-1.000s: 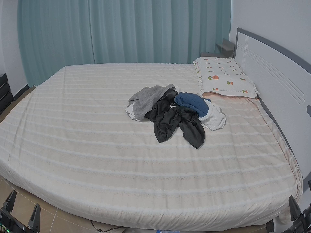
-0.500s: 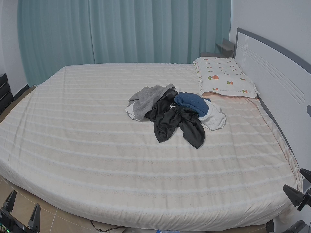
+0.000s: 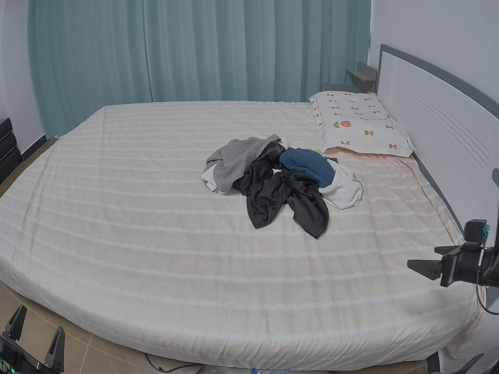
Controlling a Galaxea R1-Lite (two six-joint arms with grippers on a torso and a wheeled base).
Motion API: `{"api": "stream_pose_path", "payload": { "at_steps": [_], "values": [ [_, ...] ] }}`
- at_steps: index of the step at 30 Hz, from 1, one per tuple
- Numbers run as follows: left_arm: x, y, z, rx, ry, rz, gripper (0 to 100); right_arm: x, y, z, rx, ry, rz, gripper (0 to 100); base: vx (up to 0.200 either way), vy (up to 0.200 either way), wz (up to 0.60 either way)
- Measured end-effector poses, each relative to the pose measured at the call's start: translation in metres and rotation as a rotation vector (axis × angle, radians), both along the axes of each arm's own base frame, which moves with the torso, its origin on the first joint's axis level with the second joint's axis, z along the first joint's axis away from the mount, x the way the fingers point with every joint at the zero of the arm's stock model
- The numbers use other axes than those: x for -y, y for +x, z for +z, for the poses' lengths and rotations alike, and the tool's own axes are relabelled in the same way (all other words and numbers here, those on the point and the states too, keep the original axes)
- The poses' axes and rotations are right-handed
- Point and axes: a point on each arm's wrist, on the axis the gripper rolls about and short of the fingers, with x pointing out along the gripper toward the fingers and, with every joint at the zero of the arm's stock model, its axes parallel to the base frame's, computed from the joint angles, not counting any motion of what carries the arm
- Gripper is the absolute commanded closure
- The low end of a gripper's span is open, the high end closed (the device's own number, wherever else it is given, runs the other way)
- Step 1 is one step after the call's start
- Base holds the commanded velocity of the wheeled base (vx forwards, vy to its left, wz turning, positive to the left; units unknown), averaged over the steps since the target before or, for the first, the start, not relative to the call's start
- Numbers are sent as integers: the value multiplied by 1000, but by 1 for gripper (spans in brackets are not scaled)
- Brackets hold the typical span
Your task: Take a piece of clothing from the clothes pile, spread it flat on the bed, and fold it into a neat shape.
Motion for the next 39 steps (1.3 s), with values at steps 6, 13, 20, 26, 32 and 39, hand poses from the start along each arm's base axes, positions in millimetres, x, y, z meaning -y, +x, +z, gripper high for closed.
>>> {"api": "stream_pose_path", "payload": {
  "at_steps": [6,13,20,26,32,39],
  "values": [
    [0,0,0,0,0,0,0,-17,68,-21,-48,5,-69,0,0,0,0],
    [0,0,0,0,0,0,0,-47,154,-58,-47,-6,-157,0,0,0,0],
    [0,0,0,0,0,0,0,-79,234,-100,25,3,-227,0,0,0,0],
    [0,0,0,0,0,0,0,-102,273,-134,37,17,-257,0,0,0,0],
    [0,0,0,0,0,0,0,-119,295,-154,27,39,-272,0,0,0,0],
    [0,0,0,0,0,0,0,-139,317,-165,32,44,-286,0,0,0,0]
  ]
}}
